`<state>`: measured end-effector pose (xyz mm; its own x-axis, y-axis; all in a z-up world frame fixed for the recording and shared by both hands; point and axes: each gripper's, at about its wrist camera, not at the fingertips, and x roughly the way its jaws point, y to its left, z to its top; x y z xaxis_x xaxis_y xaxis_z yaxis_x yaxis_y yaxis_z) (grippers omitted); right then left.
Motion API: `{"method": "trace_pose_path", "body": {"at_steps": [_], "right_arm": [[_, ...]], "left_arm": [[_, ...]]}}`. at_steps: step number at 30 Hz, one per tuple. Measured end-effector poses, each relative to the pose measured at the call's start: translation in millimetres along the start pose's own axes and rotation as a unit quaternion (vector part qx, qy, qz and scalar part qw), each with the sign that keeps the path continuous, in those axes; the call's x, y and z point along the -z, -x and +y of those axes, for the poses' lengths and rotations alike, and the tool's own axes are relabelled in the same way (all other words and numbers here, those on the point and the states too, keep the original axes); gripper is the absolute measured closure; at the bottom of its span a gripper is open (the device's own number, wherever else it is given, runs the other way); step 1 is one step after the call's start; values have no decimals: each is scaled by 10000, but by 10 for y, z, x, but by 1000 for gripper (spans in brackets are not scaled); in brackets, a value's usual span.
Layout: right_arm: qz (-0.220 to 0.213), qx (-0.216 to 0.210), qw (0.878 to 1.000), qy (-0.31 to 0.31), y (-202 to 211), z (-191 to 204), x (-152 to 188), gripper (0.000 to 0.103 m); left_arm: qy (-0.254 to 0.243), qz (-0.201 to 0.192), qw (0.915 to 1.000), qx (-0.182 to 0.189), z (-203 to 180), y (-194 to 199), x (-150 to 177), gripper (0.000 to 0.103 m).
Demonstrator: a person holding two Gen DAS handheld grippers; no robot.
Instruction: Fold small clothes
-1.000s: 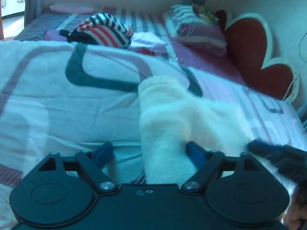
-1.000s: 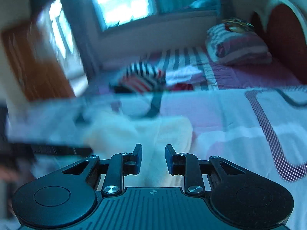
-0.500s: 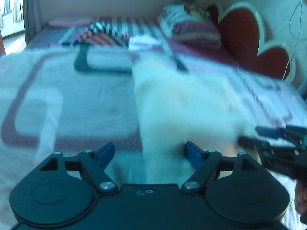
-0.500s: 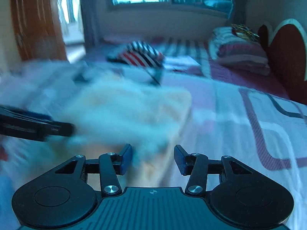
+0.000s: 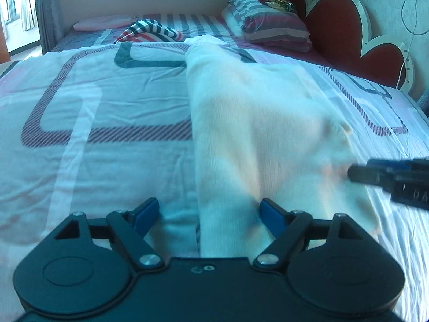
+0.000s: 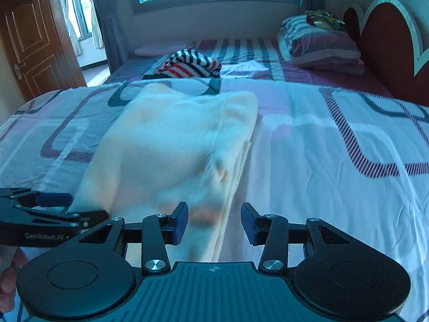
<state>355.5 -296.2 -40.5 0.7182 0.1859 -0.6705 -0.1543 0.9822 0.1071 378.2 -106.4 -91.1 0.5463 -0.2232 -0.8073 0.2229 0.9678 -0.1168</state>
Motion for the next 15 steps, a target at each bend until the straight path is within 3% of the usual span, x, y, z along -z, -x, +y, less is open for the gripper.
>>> {"method": "trace_pose_path", "body": {"at_steps": [5,15], "right_arm": [[389,74,9992,-9,-19,38,290,58],[301,-64,9990,-329,26,-109,418,58]], "left_arm": [[1,52,10000,-63,-28,98,142,21],[35,28,9998,-187,-70,179,289,20]]}}
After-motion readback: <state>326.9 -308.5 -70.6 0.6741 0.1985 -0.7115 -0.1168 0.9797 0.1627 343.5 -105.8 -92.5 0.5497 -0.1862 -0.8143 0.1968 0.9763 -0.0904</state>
